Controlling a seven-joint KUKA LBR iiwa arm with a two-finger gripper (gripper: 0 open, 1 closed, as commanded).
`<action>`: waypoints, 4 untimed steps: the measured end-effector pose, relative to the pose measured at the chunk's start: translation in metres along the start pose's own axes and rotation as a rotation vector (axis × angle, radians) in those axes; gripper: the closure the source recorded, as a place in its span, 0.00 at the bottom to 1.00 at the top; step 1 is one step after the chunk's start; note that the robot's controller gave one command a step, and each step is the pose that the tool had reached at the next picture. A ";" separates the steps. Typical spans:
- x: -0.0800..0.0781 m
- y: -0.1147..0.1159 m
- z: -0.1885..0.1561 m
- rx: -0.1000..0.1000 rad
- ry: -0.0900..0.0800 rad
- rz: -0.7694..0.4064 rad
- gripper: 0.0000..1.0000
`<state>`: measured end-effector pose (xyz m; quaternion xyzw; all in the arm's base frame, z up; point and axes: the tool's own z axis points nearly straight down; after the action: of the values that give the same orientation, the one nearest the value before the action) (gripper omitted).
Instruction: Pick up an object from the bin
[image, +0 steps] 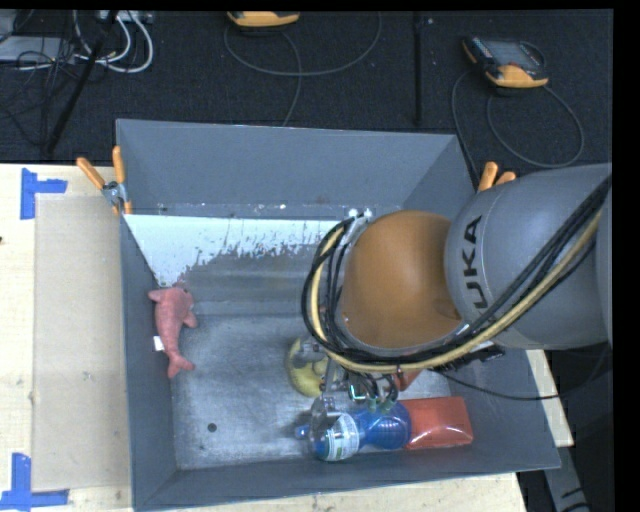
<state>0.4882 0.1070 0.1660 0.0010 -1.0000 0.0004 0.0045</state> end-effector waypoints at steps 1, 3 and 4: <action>-0.002 -0.001 -0.003 -0.001 -0.007 0.004 0.00; 0.010 -0.056 0.080 -0.010 -0.018 -0.078 0.00; 0.001 -0.087 0.057 0.001 -0.010 -0.082 0.00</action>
Offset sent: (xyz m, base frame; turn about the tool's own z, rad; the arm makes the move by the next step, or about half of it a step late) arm -0.0173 -0.0692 -0.0960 -0.0817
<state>0.4873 0.0202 0.1092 0.0419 -0.9991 0.0006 -0.0006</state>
